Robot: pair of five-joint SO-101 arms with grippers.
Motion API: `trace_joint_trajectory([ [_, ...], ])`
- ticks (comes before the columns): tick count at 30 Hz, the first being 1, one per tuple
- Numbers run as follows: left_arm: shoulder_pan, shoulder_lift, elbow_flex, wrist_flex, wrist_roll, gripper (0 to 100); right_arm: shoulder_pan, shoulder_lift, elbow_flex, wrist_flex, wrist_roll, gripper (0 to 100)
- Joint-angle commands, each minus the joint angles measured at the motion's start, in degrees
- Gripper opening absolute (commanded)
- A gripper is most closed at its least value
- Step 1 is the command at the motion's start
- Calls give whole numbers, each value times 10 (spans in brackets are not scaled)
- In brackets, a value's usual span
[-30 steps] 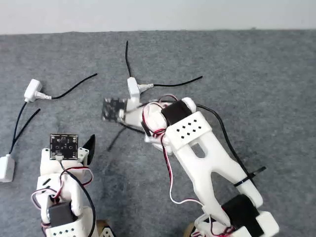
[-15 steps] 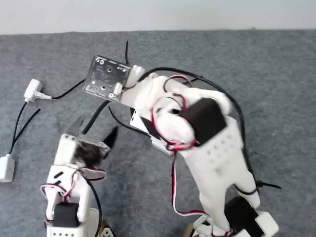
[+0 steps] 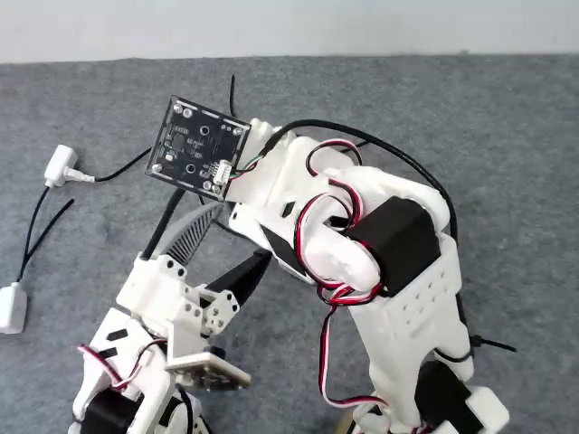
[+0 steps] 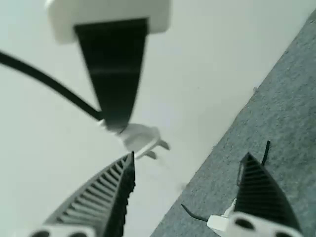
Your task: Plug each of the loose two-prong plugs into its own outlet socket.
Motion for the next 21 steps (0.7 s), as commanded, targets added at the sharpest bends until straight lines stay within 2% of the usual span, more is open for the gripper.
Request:
trace_joint_trajectory([
  [1, 22, -9, -23, -16, -27, 316, -7, -7, -25, -25, -11, 9],
  [5, 35, -9, -3, -28, -31, 316, -36, -7, -25, -32, -9, 9],
  [11, 33, -9, 60, -113, -65, 316, -87, -10, -25, -17, -11, 9],
  [21, 31, -9, 63, -113, -65, 316, -89, -53, -27, 26, -27, 9],
])
